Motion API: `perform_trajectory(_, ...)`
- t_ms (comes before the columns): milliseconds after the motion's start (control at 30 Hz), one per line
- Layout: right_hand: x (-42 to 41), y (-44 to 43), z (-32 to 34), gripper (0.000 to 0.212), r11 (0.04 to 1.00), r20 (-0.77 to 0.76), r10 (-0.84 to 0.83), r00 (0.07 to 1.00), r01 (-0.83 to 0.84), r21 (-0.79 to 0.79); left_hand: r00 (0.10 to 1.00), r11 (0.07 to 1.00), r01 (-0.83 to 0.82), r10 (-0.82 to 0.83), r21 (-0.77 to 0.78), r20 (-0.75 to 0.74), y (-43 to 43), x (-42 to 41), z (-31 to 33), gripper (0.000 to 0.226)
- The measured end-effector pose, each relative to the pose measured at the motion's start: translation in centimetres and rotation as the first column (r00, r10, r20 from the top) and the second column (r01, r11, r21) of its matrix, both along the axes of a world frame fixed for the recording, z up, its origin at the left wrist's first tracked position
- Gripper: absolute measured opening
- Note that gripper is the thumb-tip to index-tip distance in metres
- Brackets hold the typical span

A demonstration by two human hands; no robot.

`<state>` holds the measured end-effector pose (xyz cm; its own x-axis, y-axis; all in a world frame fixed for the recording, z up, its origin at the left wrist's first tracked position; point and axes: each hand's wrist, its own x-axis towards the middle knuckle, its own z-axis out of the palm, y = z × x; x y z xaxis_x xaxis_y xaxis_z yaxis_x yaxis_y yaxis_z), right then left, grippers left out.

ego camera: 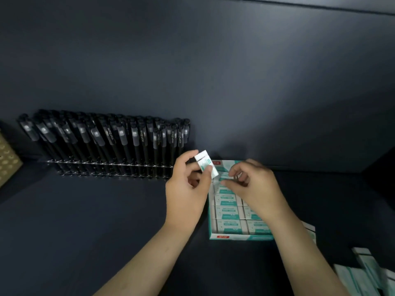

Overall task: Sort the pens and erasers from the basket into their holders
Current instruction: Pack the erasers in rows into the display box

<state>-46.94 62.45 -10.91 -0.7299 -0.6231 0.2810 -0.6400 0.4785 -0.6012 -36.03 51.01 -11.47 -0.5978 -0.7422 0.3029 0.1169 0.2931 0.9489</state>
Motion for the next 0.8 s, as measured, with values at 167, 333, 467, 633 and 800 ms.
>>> perform_trajectory(167,0.0,0.3,0.2,0.014,1.0,0.036,0.025,0.999,-0.024,-0.017,0.999,0.999,-0.012,0.015,0.048,-0.051,0.1,0.2,0.1,0.03)
perform_trajectory(333,-0.3,1.2,0.6,0.021,0.994,0.08,0.106,0.991,-0.106,-0.003,0.995,0.988,0.031,-0.017,0.152,-0.094,-0.1,0.2,0.2,0.025)
perform_trajectory(467,0.4,1.1,1.5,0.025,0.981,0.113,0.142,0.983,-0.124,-0.152,0.992,0.977,0.084,-0.063,0.197,-0.112,-0.1,0.2,0.0,0.018)
perform_trajectory(633,1.0,0.7,2.0,0.036,0.946,0.111,0.266,0.958,-0.237,-0.219,0.984,0.96,0.136,-0.101,0.245,-0.148,0.3,0.0,0.1,0.011)
perform_trajectory(800,0.7,0.9,1.8,0.027,0.94,0.064,0.254,0.965,-0.23,-0.254,0.979,0.958,0.185,-0.161,0.22,-0.121,0.4,-0.2,-0.1,0.011)
